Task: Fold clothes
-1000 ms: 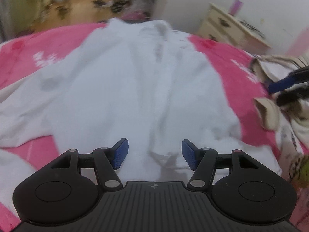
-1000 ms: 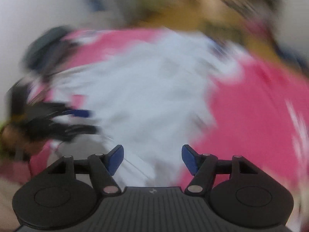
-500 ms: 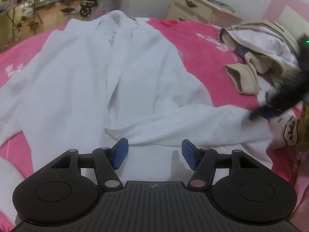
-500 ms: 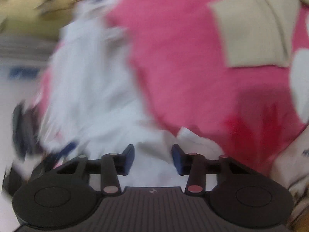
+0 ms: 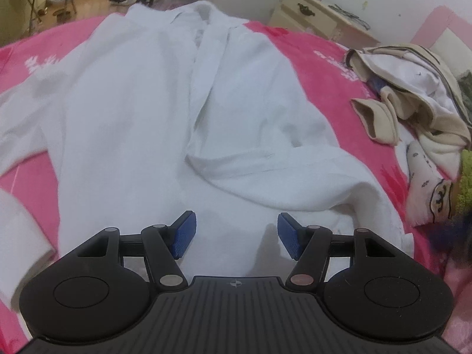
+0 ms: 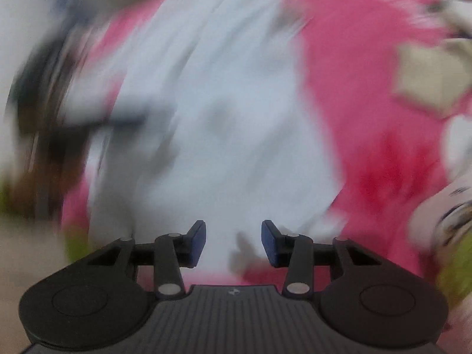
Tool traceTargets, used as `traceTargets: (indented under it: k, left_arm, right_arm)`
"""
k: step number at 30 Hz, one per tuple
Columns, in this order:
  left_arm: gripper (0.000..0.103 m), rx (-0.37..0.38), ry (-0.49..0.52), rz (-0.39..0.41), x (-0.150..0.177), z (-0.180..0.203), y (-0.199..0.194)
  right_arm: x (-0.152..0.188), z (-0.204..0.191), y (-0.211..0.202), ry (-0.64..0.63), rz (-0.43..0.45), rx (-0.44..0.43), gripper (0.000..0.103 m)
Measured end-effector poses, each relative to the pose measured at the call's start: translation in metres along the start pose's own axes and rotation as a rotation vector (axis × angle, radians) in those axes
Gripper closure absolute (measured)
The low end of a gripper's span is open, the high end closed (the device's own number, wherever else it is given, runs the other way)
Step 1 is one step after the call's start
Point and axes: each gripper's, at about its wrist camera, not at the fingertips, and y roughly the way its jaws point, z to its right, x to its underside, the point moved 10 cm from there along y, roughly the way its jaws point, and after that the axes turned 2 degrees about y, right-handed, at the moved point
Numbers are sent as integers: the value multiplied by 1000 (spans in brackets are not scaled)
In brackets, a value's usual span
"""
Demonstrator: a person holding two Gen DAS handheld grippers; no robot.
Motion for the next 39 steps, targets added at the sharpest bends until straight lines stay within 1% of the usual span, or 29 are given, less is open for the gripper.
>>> traceTargets:
  k: [1,2,3,4,6,7,8,9,10,11,12,13,14,15,16,19,21,23,24,26,27,28,30,31,32,33,36,38,39]
  left_arm:
    - [42,-2,-8,-1,1,-2,0]
    - [42,-2,-14,0,1,-4,0]
    - [42,-1,-18,1,2,-6,-1]
    - [42,0,-23,2,2,-7,-1]
    - [42,1,-32,4,3,-10,-2]
    - [42,2,-34,4,3,-12,-1]
    - [42,3,-38,2,3,-13,-1]
    - [42,3,-43,0,4,-15,0]
    - [42,4,-48,-2,4,-16,1]
    - [42,4,-52,-4,5,-18,1]
    - [42,5,-57,-6,5,-19,2]
    - [42,5,-61,-8,6,-21,3]
    - [42,6,-66,-10,6,-22,3]
    - [42,6,-70,-12,7,-24,4]
    - [42,7,-78,-9,6,-25,3]
    - [42,-2,-90,7,4,-30,-2]
    - [42,-7,-97,16,2,-33,-6]
    - [42,-5,-110,22,1,-36,-8]
    - [42,-2,-119,24,1,-37,-9]
    - [42,2,-122,26,1,-37,-10]
    - [42,4,-123,26,1,-37,-10]
    - [42,7,-120,24,2,-36,-9]
    - [42,12,-115,20,2,-34,-8]
    - [42,15,-111,18,3,-32,-7]
    - [42,17,-104,15,4,-31,-6]
    - [42,19,-96,11,5,-29,-5]
    - [42,17,-63,-3,10,-23,-1]
    - [42,8,-41,-13,13,-20,3]
    - [42,2,-28,-15,14,-19,5]
  right_arm:
    - [-23,16,-3,108,78,-4,55]
    - [-39,36,1,207,125,-3,52]
    - [-55,56,5,307,172,-2,47]
    - [-63,75,17,394,179,4,46]
    - [-64,110,51,566,109,6,45]
    - [-62,120,64,626,84,4,45]
    - [-60,125,73,664,84,-15,44]
    - [-61,124,78,686,103,-35,42]
    - [-64,120,78,684,129,-59,47]
    - [-69,111,75,645,143,-111,55]
    - [-74,101,71,606,157,-163,68]
    - [-76,90,70,579,153,-208,73]
    - [-77,79,67,546,150,-229,76]
    - [-79,67,65,513,153,-240,85]
    - [-81,59,61,481,164,-256,90]
    - [-89,34,35,376,209,-354,95]
    - [-91,7,27,255,204,-401,95]
    - [-81,-25,20,70,151,-398,95]
    - [-67,-40,19,2,116,-401,95]
    - [-56,-62,23,-143,73,-354,95]
    - [-52,-63,19,-181,85,-317,95]
    - [-58,-59,22,-190,109,-266,94]
    - [-79,-38,31,-156,156,-153,90]
    - [-82,-29,28,-144,170,-124,88]
    - [-93,-22,33,-141,185,-95,87]
    - [-101,-17,41,-155,188,-81,83]
    - [-121,-7,59,-177,176,-51,82]
    - [-128,6,76,-128,122,-58,81]
    - [-131,12,84,-90,80,-70,78]
